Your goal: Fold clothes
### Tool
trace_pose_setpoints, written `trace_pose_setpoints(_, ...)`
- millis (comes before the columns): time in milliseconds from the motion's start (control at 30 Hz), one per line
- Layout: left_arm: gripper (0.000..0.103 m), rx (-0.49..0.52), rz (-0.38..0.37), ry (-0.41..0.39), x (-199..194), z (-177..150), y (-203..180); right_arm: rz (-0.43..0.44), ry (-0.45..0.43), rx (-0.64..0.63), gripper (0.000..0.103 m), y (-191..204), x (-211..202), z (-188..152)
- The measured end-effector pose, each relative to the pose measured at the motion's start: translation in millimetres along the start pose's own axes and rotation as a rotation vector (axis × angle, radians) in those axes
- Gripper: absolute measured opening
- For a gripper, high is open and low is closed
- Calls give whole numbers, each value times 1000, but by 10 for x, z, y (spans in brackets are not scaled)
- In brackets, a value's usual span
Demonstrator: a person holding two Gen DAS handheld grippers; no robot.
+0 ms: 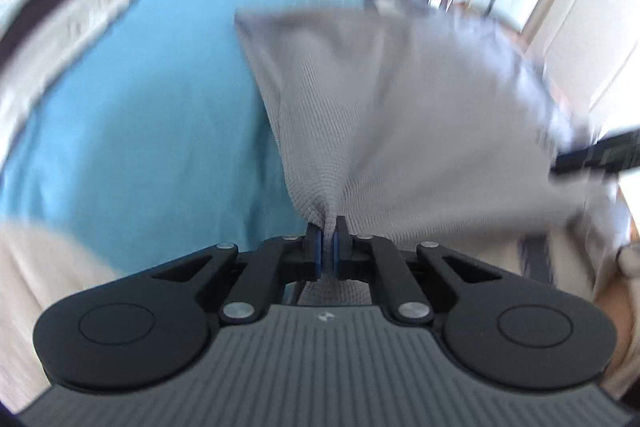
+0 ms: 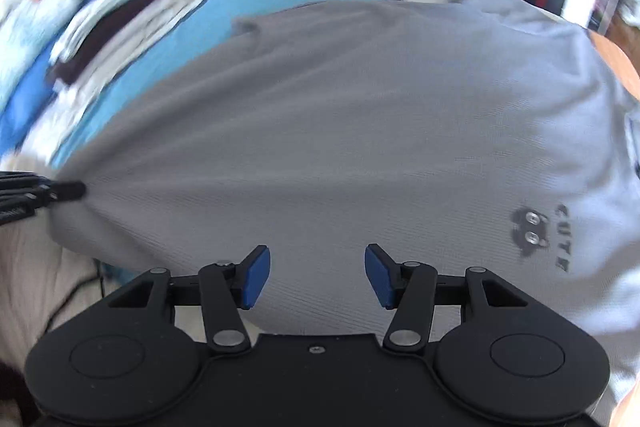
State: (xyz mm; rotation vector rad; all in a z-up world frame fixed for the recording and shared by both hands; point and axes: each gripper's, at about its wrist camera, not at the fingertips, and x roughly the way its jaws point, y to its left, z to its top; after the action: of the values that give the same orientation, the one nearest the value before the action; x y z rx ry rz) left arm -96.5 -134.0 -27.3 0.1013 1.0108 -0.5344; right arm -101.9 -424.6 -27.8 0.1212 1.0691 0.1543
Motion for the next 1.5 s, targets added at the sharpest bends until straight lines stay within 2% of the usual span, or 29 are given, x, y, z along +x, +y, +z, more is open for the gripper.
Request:
trace_pose_setpoints(67,8,77,51,55,105,-8,-99,-38,22,-48,58,96,53,-12)
trace_pose_setpoints(133,20,113,100,45,110,69,-175,-72,30,-71,58,128,67,-24)
trace_pose_setpoints(200,55,107,98,-5,34,218,-168,-84,21,-57,58,101,30,-45)
trace_pose_setpoints(233,59,99,84,-38,-34,313,-130,-79,16,-36,58,67,2,-56)
trace_pose_setpoints(367,63,38,15,-119,-212,818,96,-103,-9,45,59,-127,-49,-23)
trace_pose_setpoints(433,72,-3,-41,-159,-91,1140,255,-137,-22,74,59,-245,-63,16)
trace_pose_setpoints(500,74,-63,-78,-169,197,1477,491,-169,-56,109,59,-410,-99,98)
trace_pose_setpoints(567,74,-110,-64,-170,486,1775,674,-199,-106,167,59,-635,-174,150)
trace_pose_setpoints(633,74,-104,-40,-197,781,2040,786,-233,-165,233,59,-924,-242,164)
trace_pose_setpoints(733,73,-119,-20,-203,1233,2358,922,-312,-249,387,60,-1436,-292,16)
trace_pose_setpoints(833,73,-140,12,-215,1625,2553,1038,-425,-241,576,60,-1941,-268,-226)
trace_pose_setpoints(867,70,-149,7,-217,1748,2560,1075,-451,-238,617,60,-2052,-295,-298)
trace_pose_setpoints(967,1,-173,-46,-207,2094,2505,1179,-496,-258,714,60,-2299,-402,-458)
trace_pose_setpoints(1000,0,-159,-44,-204,2159,2483,1186,-495,-271,746,60,-2341,-417,-485)
trace_pose_setpoints(1067,0,-94,70,-253,2149,2495,1162,-488,-293,807,60,-2412,-421,-527)
trace_pose_setpoints(1133,0,-56,198,-326,2043,2558,1175,-505,-278,823,60,-2470,-366,-502)
trace_pose_setpoints(1233,0,-70,366,-435,1892,2680,1390,-577,-240,790,61,-2480,-262,-430)
trace_pose_setpoints(1267,0,-65,423,-446,1893,2712,1463,-597,-233,783,61,-2490,-238,-413)
trace_pose_setpoints(1300,0,-101,401,-422,1917,2711,1560,-603,-227,785,61,-2504,-233,-415)
trace_pose_setpoints(1367,0,-215,281,-348,1961,2680,1780,-601,-224,802,61,-2541,-254,-448)
trace_pose_setpoints(1433,1,-355,105,-296,1995,2584,1950,-601,-227,819,61,-2567,-281,-483)
trace_pose_setpoints(1467,2,-382,51,-269,2015,2556,1976,-603,-229,824,61,-2565,-292,-491)
trace_pose_setpoints(1500,2,-381,31,-246,2027,2548,1963,-606,-230,829,61,-2568,-299,-495)
